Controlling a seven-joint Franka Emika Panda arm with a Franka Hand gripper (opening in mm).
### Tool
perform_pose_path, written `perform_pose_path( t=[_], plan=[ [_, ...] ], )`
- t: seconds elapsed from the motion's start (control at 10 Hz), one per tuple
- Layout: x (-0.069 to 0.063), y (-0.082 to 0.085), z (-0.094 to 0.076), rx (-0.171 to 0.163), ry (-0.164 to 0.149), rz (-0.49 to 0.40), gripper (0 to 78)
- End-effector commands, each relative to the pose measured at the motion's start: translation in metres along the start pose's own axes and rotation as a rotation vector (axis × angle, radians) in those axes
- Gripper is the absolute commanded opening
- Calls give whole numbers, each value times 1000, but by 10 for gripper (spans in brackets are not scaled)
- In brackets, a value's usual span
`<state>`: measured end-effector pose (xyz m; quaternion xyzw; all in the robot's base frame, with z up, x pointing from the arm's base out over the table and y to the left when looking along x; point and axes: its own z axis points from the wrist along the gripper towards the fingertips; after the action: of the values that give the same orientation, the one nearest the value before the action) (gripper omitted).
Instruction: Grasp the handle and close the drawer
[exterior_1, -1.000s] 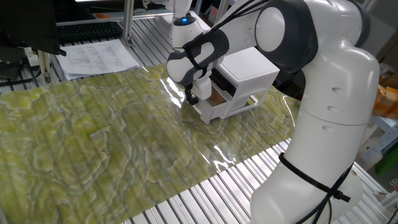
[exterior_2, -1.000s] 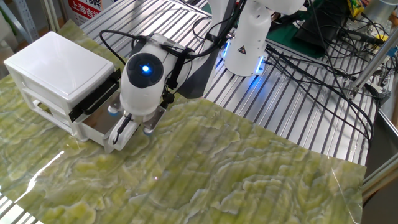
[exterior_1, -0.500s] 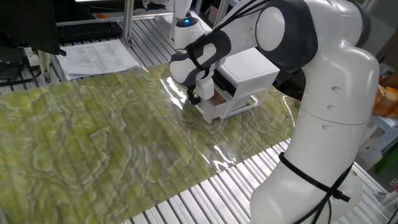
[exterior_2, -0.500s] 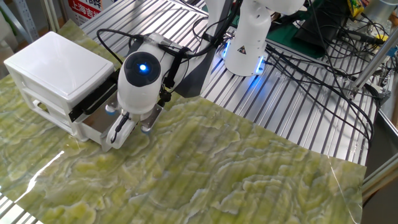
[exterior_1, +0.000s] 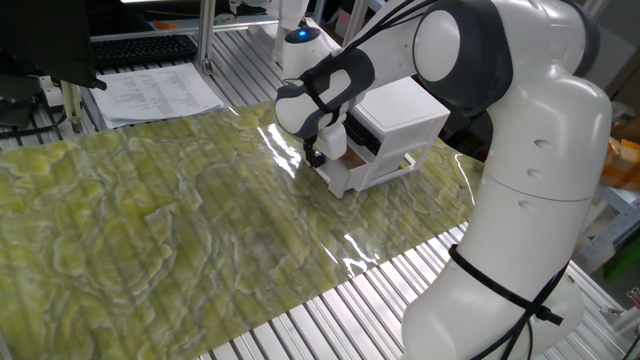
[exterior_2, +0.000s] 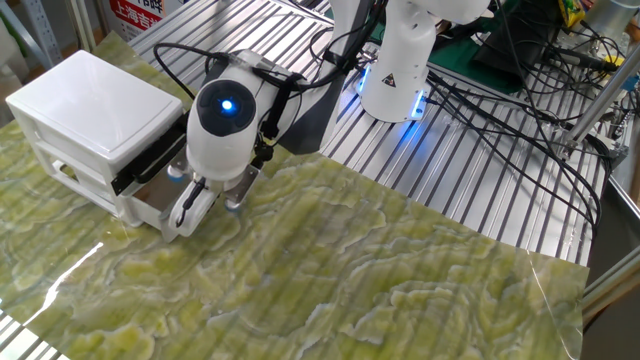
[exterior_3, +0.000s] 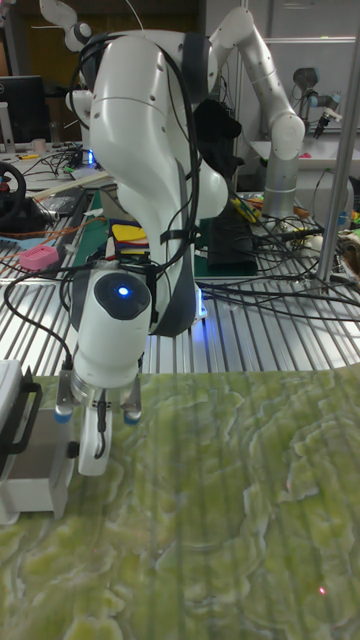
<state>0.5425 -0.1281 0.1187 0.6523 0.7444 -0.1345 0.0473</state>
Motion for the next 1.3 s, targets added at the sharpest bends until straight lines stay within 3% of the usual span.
perform_pose_path(
  t=[0.1, 0.3, 1.3],
  plan=[
    [-5, -2, 2, 2, -50, 30, 11],
    [-6, -2, 3, 3, -74, 39, 11],
    [-15, -5, 6, 5, -139, 50, 11]
  ],
)
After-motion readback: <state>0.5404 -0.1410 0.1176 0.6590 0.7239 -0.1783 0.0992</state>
